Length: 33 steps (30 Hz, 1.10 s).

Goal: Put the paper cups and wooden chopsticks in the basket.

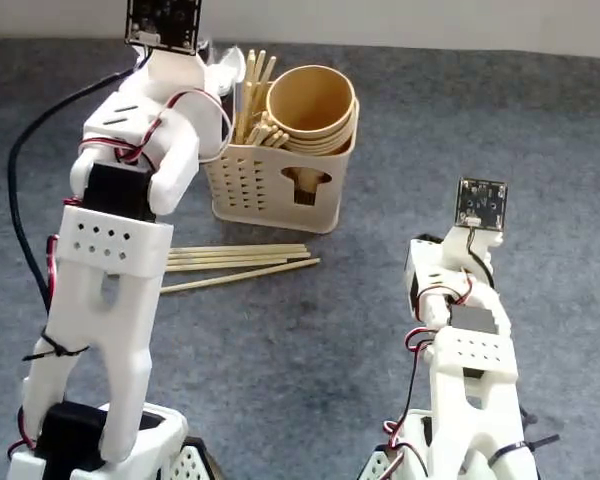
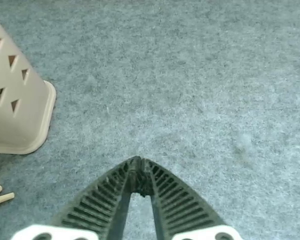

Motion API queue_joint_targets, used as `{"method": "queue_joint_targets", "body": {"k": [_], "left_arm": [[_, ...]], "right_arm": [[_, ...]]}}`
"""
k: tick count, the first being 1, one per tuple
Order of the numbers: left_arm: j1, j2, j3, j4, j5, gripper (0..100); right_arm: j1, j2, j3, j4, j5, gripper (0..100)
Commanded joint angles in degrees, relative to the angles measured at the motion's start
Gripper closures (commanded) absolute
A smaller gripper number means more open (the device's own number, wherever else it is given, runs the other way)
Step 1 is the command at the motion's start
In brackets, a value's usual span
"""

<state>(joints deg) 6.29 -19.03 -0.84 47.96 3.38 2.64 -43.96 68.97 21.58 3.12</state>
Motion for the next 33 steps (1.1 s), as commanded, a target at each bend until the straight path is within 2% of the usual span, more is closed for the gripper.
{"method": "queue_joint_targets", "body": {"k": [1,7,16,24,27,33], "left_arm": [[-0.6,-0.7,-5.4,7.1,-4.0,88],[-0.6,-0.7,-8.8,18.2,-5.3,88],[4.5,-0.5,-9.7,34.6,-15.0,88],[9.6,-0.3,-9.5,46.8,-28.0,88],[9.6,-0.3,-7.3,48.4,-32.0,90],[9.6,-0.7,6.6,48.4,-40.3,91]], "right_arm": [[-0.4,-0.7,-0.6,-1.4,0.7,98.8],[-0.4,-0.7,-0.6,-1.4,0.7,98.8],[-0.4,-0.7,-0.6,-1.4,0.7,98.8],[-0.4,-0.7,-0.6,-1.4,0.7,98.8],[-0.4,-0.7,-0.6,-1.4,0.7,98.8],[-0.4,-0.7,-0.6,-1.4,0.7,98.8]]}}
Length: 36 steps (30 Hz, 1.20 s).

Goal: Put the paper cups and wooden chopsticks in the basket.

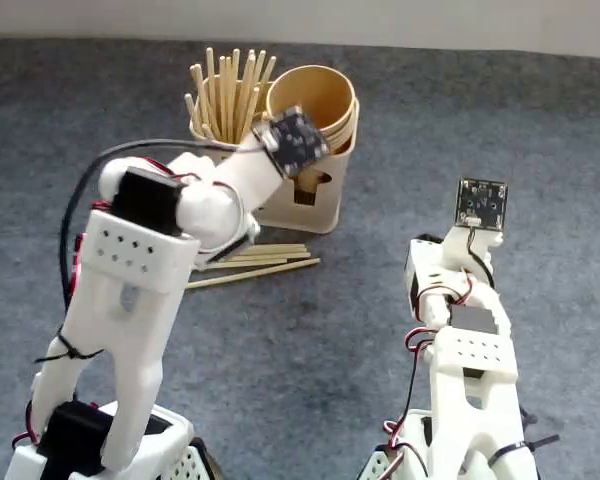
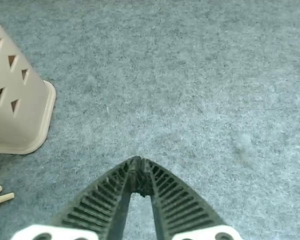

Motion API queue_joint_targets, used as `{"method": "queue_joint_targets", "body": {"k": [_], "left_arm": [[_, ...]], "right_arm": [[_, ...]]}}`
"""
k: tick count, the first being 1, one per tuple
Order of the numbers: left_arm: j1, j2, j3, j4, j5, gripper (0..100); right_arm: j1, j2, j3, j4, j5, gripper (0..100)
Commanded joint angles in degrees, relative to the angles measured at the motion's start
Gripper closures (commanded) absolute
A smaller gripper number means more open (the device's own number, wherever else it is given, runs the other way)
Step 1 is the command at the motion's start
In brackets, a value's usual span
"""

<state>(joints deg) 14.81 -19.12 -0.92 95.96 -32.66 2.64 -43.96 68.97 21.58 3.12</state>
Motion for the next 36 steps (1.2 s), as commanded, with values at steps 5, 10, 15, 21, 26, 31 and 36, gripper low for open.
{"method": "queue_joint_targets", "body": {"k": [5,10,15,21,26,31,36], "left_arm": [[0.8,-0.3,16.2,-5.2,-6.0,89],[0.6,-0.1,26.1,-15.7,-7.5,86],[0.2,-0.1,35.5,-27.3,-11.3,86],[-3.0,0.0,42.0,-35.2,-21.7,86],[-5.7,2.9,41.4,-36.1,-27.4,86],[-7.8,14.9,32.8,-36.3,-27.5,86],[-7.8,22.5,28.7,-36.7,-27.6,88]], "right_arm": [[-0.4,-0.7,-0.6,-1.4,0.7,98.8],[-0.4,-0.7,-0.6,-1.4,0.7,98.8],[-0.4,-0.7,-0.6,-1.4,0.7,98.8],[-0.4,-0.7,-0.6,-1.4,0.7,98.8],[-0.4,-0.7,-0.6,-1.4,0.7,98.8],[-0.4,-0.7,-0.6,-1.4,0.7,98.8],[-0.4,-0.7,-0.6,-1.4,0.7,98.8]]}}
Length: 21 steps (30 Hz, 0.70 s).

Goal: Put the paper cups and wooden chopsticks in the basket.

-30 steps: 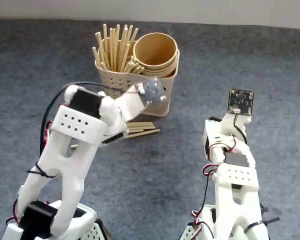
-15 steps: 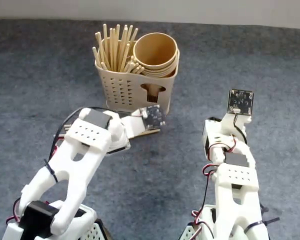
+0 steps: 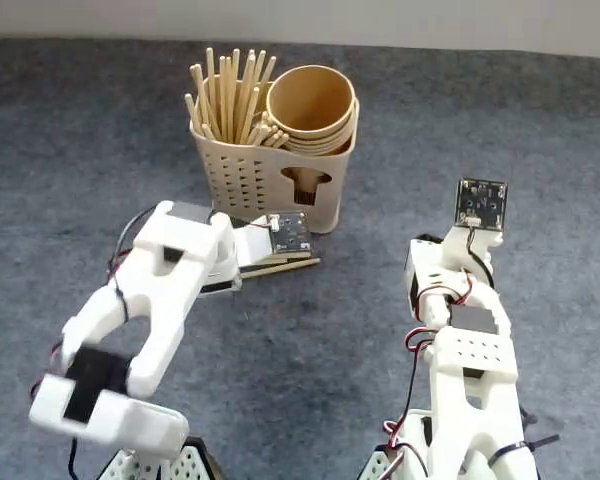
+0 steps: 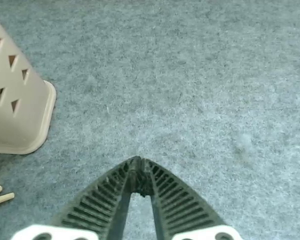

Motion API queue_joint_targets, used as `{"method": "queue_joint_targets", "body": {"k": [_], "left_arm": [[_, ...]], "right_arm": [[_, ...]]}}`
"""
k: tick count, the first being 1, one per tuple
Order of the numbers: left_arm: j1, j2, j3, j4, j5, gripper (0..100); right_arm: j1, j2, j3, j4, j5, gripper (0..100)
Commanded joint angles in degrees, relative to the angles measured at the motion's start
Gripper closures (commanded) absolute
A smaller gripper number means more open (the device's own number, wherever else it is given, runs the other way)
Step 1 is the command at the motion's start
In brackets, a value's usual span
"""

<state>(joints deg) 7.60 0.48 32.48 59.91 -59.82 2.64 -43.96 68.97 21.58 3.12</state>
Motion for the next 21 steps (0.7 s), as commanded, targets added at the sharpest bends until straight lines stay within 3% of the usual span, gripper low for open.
{"method": "queue_joint_targets", "body": {"k": [1,13,17,21], "left_arm": [[-0.6,3.6,-5.2,-0.7,-0.5,89],[-0.1,8.2,-5.5,-0.1,-0.6,93],[1.8,8.2,-5.5,6.1,-0.7,99],[5.4,7.7,-5.7,12.9,-0.7,100]], "right_arm": [[-0.4,-0.7,-0.6,-1.4,0.7,98.8],[-0.4,-0.7,-0.6,-1.4,0.7,98.8],[-0.4,-0.7,-0.6,-1.4,0.7,98.8],[-0.4,-0.7,-0.6,-1.4,0.7,98.8]]}}
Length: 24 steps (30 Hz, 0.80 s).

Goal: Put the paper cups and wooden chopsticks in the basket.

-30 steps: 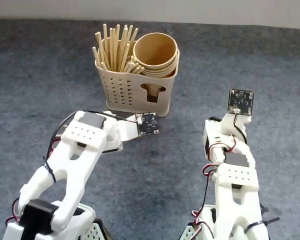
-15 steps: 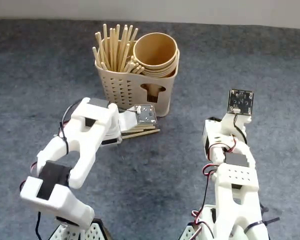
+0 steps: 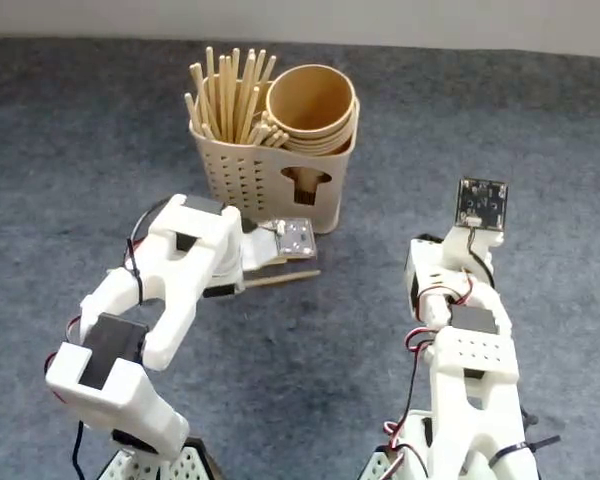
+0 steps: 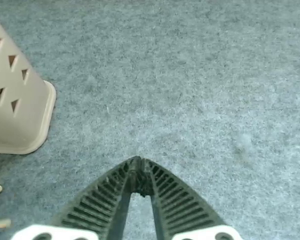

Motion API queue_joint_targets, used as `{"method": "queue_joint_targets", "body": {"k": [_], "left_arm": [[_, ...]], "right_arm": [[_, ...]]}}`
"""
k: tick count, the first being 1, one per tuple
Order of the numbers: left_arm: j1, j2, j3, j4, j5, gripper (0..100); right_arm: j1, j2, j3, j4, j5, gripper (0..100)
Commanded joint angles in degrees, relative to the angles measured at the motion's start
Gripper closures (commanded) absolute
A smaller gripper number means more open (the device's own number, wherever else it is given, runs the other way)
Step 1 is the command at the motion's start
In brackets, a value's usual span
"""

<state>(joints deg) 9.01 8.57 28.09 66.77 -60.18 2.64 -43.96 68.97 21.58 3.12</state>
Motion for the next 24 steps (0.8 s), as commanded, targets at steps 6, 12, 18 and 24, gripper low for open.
{"method": "queue_joint_targets", "body": {"k": [6,12,18,24], "left_arm": [[6.4,-8.9,-1.0,10.5,0.1,100],[5.1,-20.3,-1.0,13.5,1.6,100],[4.8,-35.2,-1.3,13.4,11.0,100],[4.4,-49.2,-1.6,5.9,25.1,100]], "right_arm": [[-0.4,-0.7,-0.6,-1.4,0.7,98.8],[-0.4,-0.7,-0.6,-1.4,0.7,98.8],[-0.4,-0.7,-0.6,-1.4,0.7,98.8],[-0.4,-0.7,-0.6,-1.4,0.7,98.8]]}}
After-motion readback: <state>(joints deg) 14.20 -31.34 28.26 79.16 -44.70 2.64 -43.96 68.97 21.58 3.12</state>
